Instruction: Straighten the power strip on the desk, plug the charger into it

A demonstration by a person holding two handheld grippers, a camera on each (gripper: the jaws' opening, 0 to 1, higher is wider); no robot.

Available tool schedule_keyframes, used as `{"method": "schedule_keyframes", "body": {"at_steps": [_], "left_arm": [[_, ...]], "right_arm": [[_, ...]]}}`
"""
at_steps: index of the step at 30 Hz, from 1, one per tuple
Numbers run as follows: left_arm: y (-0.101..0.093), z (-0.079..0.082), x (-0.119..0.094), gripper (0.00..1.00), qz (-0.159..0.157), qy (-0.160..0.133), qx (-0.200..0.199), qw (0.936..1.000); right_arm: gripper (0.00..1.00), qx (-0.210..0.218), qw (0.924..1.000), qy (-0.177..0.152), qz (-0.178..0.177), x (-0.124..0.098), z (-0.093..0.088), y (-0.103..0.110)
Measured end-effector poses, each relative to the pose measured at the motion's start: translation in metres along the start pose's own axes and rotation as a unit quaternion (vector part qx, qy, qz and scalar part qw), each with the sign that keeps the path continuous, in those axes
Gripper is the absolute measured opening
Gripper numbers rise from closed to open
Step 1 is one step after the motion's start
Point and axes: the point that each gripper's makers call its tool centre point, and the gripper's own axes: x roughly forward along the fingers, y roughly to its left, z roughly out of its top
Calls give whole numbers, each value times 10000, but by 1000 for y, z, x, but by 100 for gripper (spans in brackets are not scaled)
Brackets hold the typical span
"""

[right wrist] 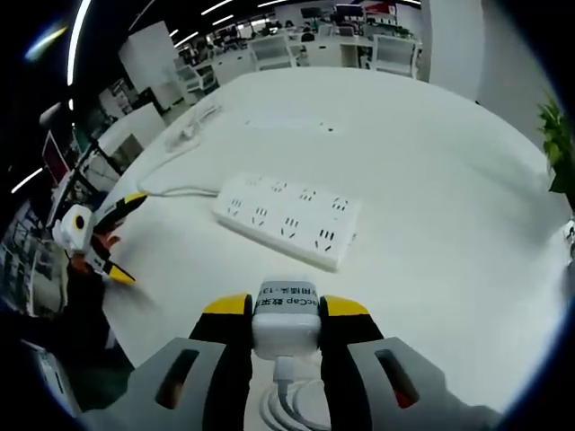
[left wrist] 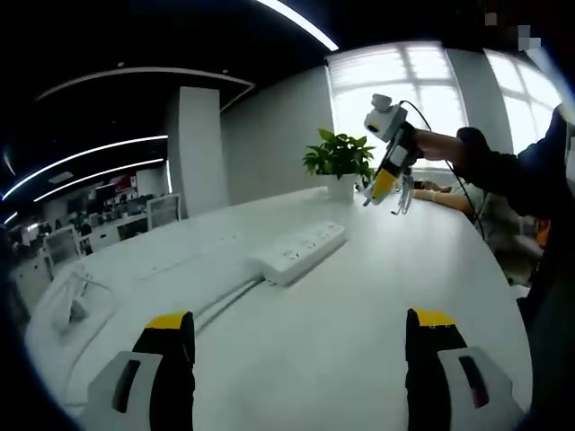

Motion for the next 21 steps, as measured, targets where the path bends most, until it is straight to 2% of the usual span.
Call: {"method": "schedule_keyframes", "body": {"at_steps": [9,16,21], "left_arm": [[-8,0,3,99,-128,-19,39,9999],[-2,-1,2,99,-97,2,47,9999],[-1,-4,-1,99,-85,33,51,9999]], "right_arm": [[26,35,9998,136,-126,8,11,-8],[26,4,9993,299,-213,14,12,-7],[26,30,9995,201,-259,13,23,-9]]}}
